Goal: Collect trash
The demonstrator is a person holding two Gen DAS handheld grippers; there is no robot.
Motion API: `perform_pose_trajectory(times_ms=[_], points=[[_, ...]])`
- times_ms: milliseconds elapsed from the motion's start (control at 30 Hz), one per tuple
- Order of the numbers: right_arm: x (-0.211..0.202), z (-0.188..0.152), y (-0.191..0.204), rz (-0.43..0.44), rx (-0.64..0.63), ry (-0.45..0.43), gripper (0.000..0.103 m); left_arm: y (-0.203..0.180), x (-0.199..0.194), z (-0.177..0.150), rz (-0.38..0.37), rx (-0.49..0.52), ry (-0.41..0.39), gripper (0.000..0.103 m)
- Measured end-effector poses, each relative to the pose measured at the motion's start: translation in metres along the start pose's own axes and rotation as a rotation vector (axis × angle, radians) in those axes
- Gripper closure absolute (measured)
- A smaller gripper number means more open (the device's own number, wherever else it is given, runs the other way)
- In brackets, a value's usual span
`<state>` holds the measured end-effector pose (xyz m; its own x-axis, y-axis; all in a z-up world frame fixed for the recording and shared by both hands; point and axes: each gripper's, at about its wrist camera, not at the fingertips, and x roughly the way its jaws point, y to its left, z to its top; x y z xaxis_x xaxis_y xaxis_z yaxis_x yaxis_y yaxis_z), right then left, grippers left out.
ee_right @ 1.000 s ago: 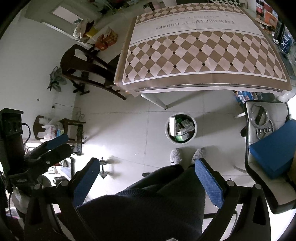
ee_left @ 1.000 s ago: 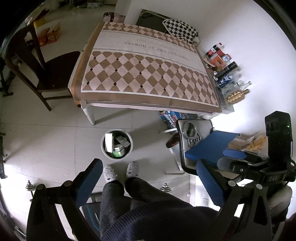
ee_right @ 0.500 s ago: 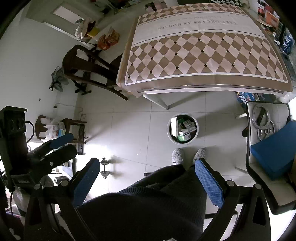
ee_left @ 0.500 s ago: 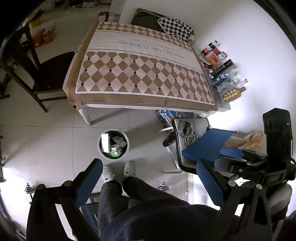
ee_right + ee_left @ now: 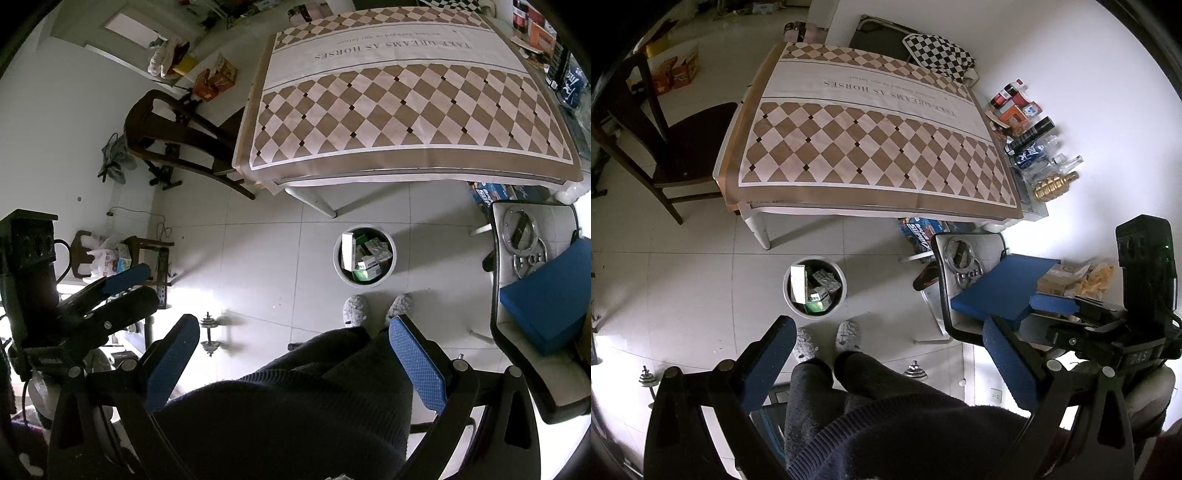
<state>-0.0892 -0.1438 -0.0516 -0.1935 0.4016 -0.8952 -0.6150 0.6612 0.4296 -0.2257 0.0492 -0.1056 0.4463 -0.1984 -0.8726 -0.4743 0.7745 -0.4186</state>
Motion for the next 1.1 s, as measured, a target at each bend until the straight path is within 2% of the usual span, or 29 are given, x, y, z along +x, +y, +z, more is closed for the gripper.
perform_pose_trajectory(times_ms=[1100], points=[[0.0001,0.0036,0.0044,-0.001,0.002,0.005,0.000,0.0055,-0.0034,-0.0003,0.009,-0.015,0.010,0.000]])
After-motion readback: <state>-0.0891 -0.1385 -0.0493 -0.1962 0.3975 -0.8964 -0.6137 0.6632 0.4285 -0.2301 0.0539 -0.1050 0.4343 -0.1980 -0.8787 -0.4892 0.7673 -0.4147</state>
